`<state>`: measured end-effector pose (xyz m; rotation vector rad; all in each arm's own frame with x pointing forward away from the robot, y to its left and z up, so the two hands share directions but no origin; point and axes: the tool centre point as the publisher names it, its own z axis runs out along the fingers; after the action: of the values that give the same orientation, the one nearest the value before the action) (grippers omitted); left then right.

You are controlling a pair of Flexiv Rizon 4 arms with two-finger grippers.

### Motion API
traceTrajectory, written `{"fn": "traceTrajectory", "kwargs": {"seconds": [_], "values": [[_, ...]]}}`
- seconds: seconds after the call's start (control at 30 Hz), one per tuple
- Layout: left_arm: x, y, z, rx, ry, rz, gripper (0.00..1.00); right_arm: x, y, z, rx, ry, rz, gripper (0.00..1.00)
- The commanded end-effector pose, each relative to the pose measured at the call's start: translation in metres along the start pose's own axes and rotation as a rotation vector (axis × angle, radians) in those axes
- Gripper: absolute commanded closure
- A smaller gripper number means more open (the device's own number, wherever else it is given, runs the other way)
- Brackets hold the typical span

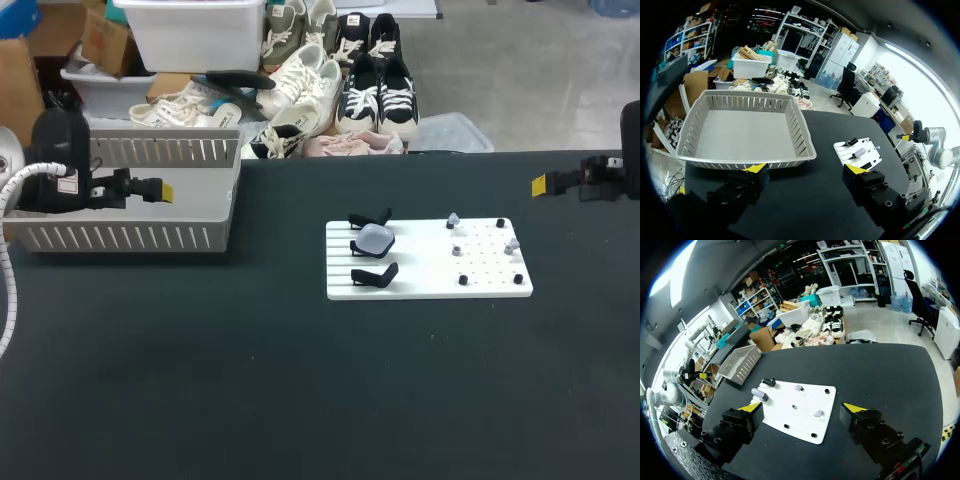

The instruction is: Pick up each earbud case from the left stands, insert the matching earbuds, close the lid, and place the case in the box.

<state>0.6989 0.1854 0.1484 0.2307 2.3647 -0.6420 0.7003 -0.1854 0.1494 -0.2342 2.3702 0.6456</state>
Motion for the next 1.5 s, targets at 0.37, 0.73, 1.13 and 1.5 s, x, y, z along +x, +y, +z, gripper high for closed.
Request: {"fn": "traceTrajectory", "kwargs": {"seconds": [0.37, 0.73, 1.13, 1.5], "values": [[-0.001, -0.001, 0.000, -0.004, 0.005, 0.000, 0.00, 0.000, -0.001, 0.000, -0.004, 0.001, -0.001, 0.00], [-0.001, -0.001, 0.000, -0.004, 0.005, 0.000, 0.00, 0.000, -0.001, 0.000, -0.004, 0.001, -0.001, 0.00], [-0.011, -0.026, 0.012, 0.125, 0.043, 0.171, 0.00, 0.000, -0.001, 0.000, -0.004, 0.001, -0.001, 0.00], [-0.037, -0.072, 0.041, 0.343, 0.026, 0.519, 0.00, 0.000, -0.001, 0.000, -0.004, 0.001, -0.001, 0.00]]}}
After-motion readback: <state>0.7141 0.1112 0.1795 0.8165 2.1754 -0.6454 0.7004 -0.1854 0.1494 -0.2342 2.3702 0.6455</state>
